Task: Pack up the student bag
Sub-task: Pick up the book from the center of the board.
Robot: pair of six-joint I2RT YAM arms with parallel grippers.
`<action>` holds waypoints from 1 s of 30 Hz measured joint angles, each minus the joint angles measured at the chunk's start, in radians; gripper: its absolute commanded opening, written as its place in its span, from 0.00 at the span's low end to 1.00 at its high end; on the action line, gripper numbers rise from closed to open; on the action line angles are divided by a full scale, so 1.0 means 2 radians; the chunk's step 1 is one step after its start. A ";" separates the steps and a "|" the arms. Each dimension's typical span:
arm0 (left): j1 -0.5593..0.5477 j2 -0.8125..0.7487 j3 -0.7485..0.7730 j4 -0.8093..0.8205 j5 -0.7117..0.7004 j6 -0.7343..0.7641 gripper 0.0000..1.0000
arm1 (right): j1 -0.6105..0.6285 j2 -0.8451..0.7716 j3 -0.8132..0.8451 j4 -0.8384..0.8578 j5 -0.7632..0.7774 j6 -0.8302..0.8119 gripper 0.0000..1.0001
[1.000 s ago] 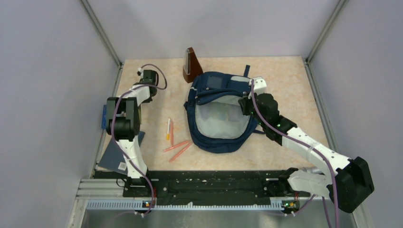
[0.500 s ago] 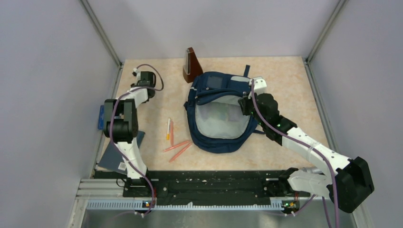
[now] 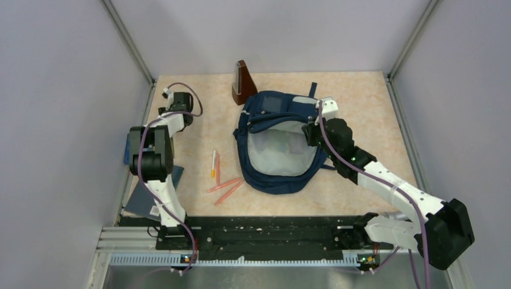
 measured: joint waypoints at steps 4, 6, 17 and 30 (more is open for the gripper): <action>0.006 0.000 0.001 -0.002 0.001 0.002 0.18 | 0.000 0.000 0.000 0.000 0.000 0.000 0.00; 0.007 0.000 0.001 -0.005 0.006 0.004 0.00 | 0.000 0.000 0.000 0.000 0.000 0.000 0.00; 0.005 -0.150 -0.034 -0.032 0.033 0.001 0.00 | 0.000 0.000 0.000 0.000 0.000 0.000 0.00; -0.163 -0.336 0.049 -0.086 0.072 0.065 0.00 | 0.000 0.004 0.007 -0.010 0.008 0.000 0.00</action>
